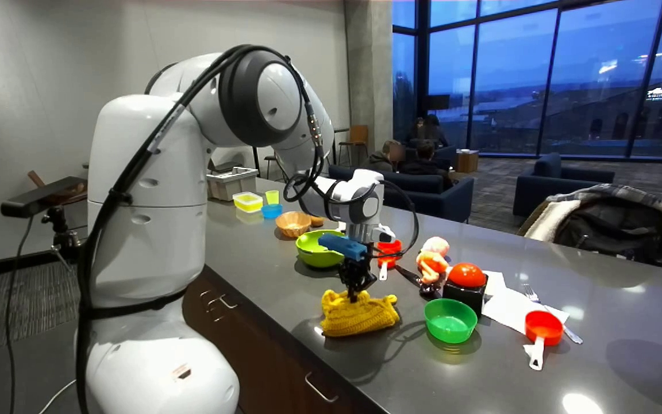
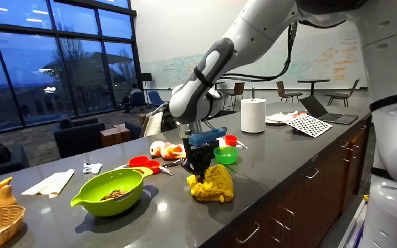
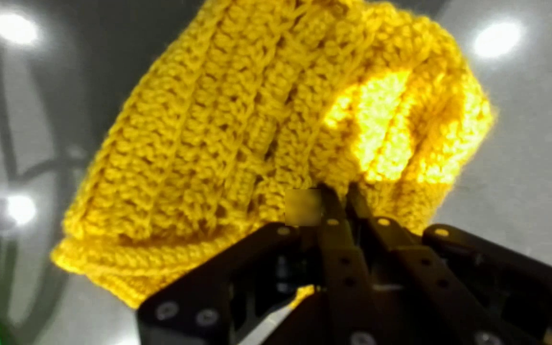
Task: Use the yellow cloth to wipe the counter.
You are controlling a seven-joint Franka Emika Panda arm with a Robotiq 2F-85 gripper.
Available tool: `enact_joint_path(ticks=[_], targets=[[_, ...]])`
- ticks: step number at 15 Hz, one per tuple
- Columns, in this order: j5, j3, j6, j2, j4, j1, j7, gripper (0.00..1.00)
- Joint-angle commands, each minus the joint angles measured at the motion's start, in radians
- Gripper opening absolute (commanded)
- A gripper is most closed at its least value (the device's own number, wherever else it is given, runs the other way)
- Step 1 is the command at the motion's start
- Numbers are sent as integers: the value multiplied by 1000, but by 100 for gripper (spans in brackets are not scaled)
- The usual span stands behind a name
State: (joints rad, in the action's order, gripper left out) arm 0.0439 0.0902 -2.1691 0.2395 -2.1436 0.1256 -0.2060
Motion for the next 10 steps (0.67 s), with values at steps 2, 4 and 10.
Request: enact_joint_path(ticks=[2,4,10], targets=[[28,45,-29,34,58,36,25,1],[29,64,-36,55,88,55,29,1],[17,92,-30,113,164,95,41,1]])
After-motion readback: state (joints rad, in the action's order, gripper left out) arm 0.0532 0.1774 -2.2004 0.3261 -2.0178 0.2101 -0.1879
